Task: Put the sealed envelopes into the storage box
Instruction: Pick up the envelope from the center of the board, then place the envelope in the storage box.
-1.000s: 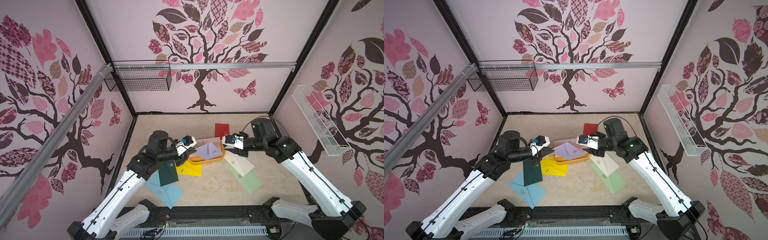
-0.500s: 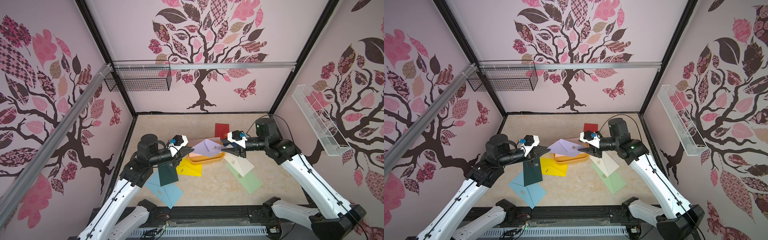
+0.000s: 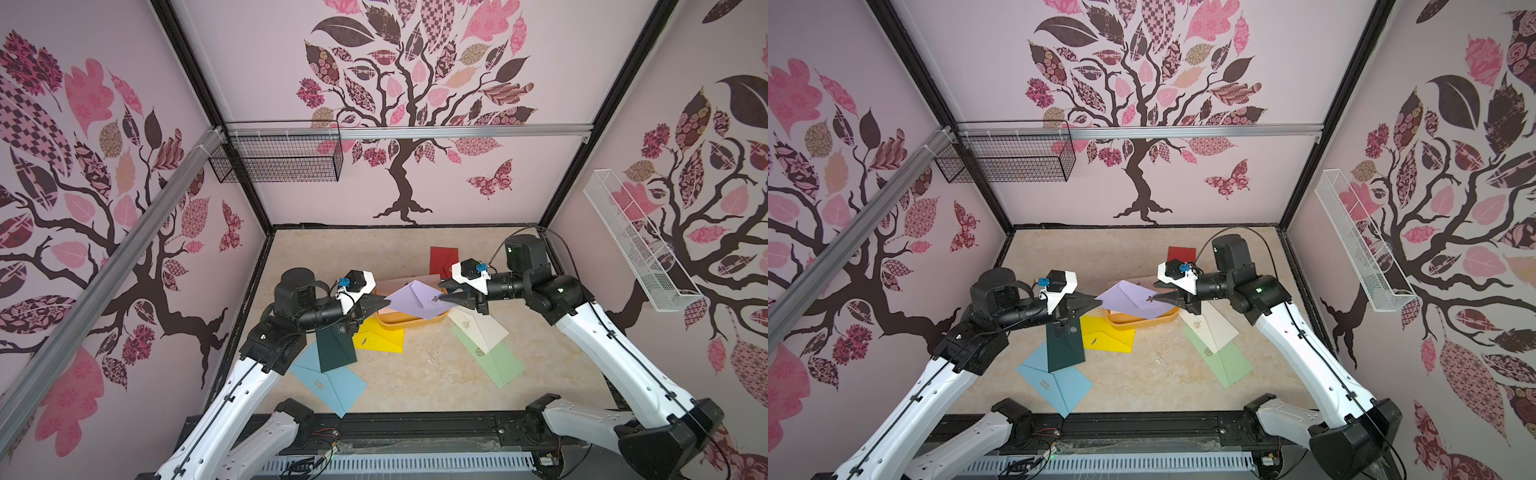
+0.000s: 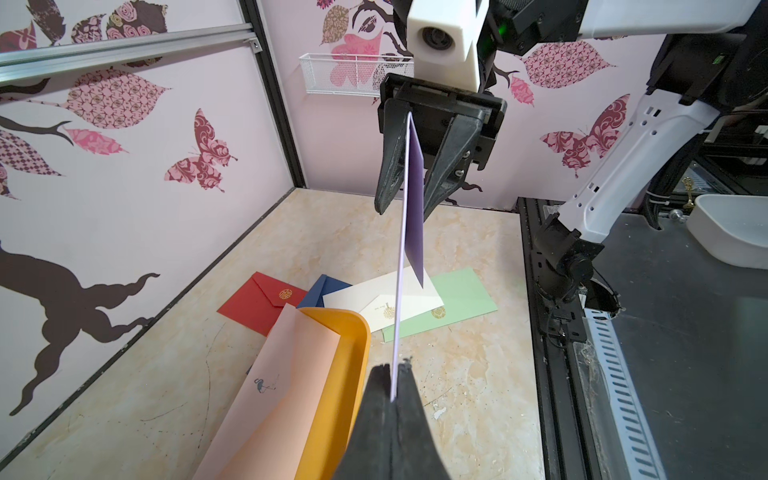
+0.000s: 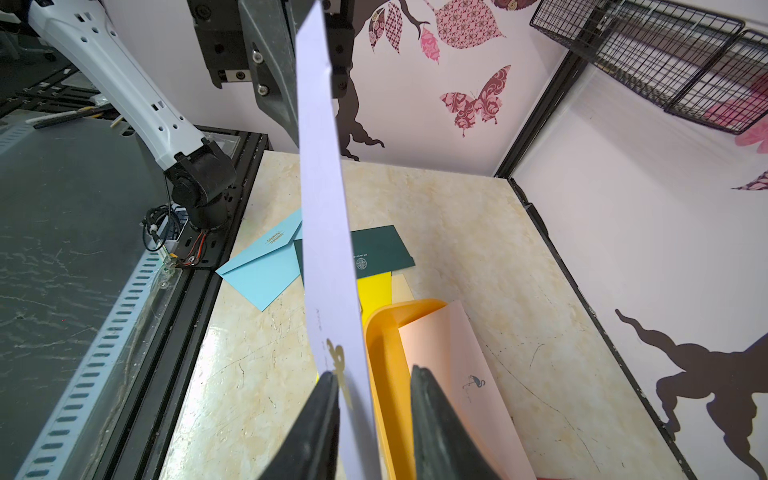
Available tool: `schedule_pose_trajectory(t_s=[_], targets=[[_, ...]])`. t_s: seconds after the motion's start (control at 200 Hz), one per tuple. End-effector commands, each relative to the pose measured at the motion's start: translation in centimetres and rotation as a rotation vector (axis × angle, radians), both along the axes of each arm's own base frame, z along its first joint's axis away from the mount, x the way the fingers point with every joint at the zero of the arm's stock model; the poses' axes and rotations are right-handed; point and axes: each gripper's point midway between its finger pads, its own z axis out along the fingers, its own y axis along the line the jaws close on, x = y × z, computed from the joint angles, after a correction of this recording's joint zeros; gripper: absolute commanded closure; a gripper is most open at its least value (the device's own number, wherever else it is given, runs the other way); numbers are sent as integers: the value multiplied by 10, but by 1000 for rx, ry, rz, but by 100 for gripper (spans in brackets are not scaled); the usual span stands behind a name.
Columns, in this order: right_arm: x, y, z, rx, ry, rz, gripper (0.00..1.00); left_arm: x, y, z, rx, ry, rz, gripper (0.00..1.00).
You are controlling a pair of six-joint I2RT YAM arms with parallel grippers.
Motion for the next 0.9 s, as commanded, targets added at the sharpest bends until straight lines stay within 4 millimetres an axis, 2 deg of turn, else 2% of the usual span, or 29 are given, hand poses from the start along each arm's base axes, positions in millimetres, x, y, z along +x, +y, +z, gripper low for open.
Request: schedule_pose_trajectory(t_s=[0.0,0.035,0.115,0.17,0.265,0.325,0.35,0.37,0.395,0.425,0.43,0.44,0.455,0.575,0.655,0.815,0.895], targets=[[2,3,5,14,8,18,67,-4,-1,9,-28,-16,-25,100],[1,4,5,16,12,23,68,-5,-1,10,-29,-16,-28,100],[0,5,4,19,19,32,75,-4,-2,10,-29,-14,-31,100],[0,6,3,17,26,34,88,-4,-2,9,-27,-13,-29,100],[0,6,3,14,28,39,100,-2,-1,8,-26,-12,-18,100],[1,6,2,10,24,37,100,4,-1,6,-21,1,9,100],[2,6,2,7,20,32,100,7,0,6,-18,6,27,83],[3,6,1,4,18,27,100,9,2,4,-12,16,43,62],[4,5,0,-4,16,24,100,13,4,2,-8,24,74,43],[6,5,0,-13,7,20,100,20,6,0,-8,38,116,26],[6,5,0,-13,6,20,100,21,7,0,-7,38,124,18],[7,5,-1,-18,6,16,100,23,8,0,-9,43,139,8],[9,4,-1,-24,2,8,100,27,10,-1,-9,49,165,3],[24,1,-3,-106,-20,-33,100,57,36,-8,-19,105,430,2],[35,-1,-6,-160,-40,-54,100,71,66,-26,24,207,644,2],[56,-4,-28,-327,-55,-84,100,58,115,-67,100,362,909,3],[66,-2,-43,-417,-64,-84,100,46,126,-78,76,402,950,3]])
